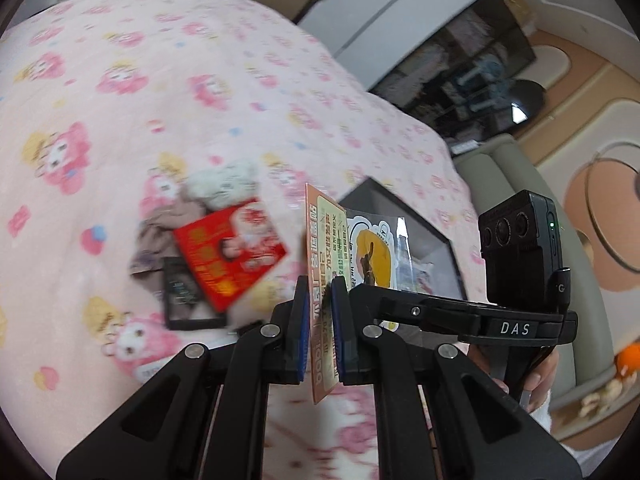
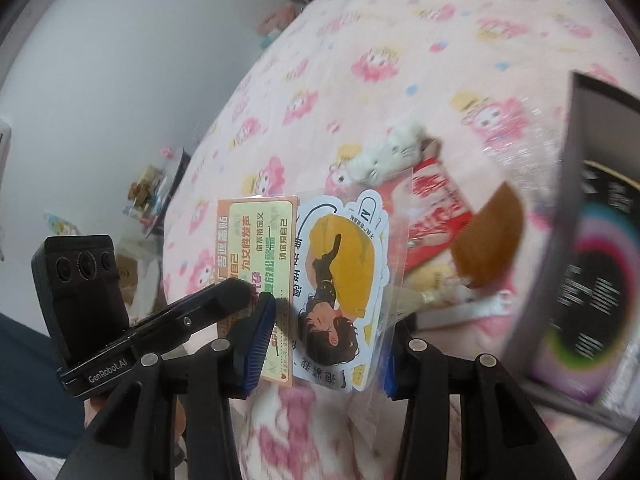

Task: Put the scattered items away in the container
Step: 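Carry the card packets with the left gripper over the black box, then lower the card packets onto the phone case and open the left gripper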

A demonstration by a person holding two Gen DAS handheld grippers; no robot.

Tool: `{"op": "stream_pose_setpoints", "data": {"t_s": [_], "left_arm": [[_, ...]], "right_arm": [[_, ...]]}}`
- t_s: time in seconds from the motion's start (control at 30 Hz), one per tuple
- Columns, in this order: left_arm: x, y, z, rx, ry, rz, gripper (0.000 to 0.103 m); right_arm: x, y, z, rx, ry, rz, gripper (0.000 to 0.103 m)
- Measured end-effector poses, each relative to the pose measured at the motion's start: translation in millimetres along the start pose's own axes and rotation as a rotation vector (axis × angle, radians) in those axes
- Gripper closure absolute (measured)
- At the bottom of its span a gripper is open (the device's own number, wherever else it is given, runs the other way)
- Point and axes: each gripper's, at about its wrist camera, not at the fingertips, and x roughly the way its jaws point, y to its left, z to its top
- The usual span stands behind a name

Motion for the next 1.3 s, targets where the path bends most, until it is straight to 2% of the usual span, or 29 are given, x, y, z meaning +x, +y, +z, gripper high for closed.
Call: {"op": "stream_pose_setpoints", "data": {"t_s": [0.2,0.47,0.57,0.8,1.1,1.23,1.3], "left_arm": [[35.3,-55.8,2.0,0.079,0.058,-0.057,0.094],[126.6,-145.7,8.4,0.199,0.19,-0.122,0.094],[147.1,-168.3,6.6,0.23,0.214,-0.132,0.094],[190.1,-198.9,9.5,0.272,0.252,-0.118,0.094],[281.7,-200.2,0.3,0.249,0.404,0.012,0.092],[294.0,-198.4,-3.1,0.241,0.4,0.059,0.092],[296.1,-195.0,-0.8,0.216,0.397,0.063,0.091]], "right_arm": [[-66.8,-28.9,-13.4,0.049,-0.078,-0.059,0.061],[-147.9,-104.6,-29.4,0.176,-0.182,-0.147,0.061],[-168.9,-130.2,-34.6,0.212,-0.201,-0.157,0.061],[-187.2,-162.5,-29.7,0.226,-0.22,-0.175,0.061],[-170.0,-238.2,-26.0,0.311,-0.171,-0.27,0.061],[-164.5,-249.0,-21.2,0.311,-0.175,-0.287,0.062],[-163.5,-245.9,-15.6,0.281,-0.182,-0.334,0.062]]}}
